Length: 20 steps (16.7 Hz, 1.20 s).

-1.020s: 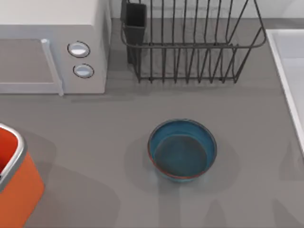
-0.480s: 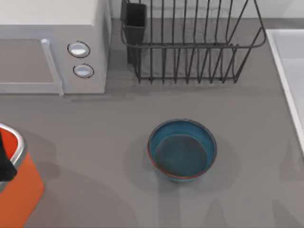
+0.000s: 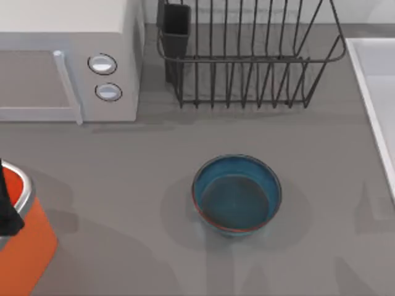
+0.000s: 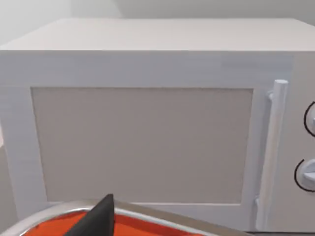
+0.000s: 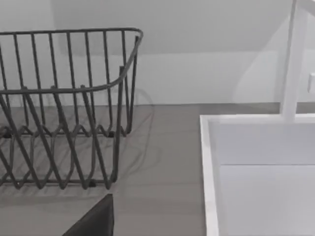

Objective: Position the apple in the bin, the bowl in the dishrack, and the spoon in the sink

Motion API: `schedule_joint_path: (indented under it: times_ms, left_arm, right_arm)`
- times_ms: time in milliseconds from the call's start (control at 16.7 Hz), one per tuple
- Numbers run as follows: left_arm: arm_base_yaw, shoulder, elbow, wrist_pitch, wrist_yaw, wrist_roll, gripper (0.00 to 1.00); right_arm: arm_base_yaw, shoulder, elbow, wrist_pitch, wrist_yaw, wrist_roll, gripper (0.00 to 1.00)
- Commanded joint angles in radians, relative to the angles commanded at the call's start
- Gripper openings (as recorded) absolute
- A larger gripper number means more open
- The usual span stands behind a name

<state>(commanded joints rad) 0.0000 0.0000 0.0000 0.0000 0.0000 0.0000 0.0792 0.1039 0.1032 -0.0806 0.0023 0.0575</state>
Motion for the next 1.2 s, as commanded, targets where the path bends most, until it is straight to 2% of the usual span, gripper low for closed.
schedule_joint_path:
  times_ms: [300, 660, 900, 1200]
  left_arm:
    - [0.0, 0.0, 0.0, 0.0, 0.0, 0.0, 1.0]
    - [0.0, 0.0, 0.0, 0.0, 0.0, 0.0, 1.0]
    - [0.0, 0.0, 0.0, 0.0, 0.0, 0.0, 1.0]
    - [0.0, 0.0, 0.0, 0.0, 0.0, 0.0, 1.0]
  right_arm:
    - [0.193, 0.368, 0.341, -0.242, 0.009, 0.148, 1.0]
    - [0.407, 1.036, 0.856, -0.645, 0.018, 0.323, 1.0]
    - [0.483, 1.411, 1.159, -0.897, 0.015, 0.399, 1.0]
    - [0.504, 1.754, 1.461, -1.114, 0.005, 0.442, 1.0]
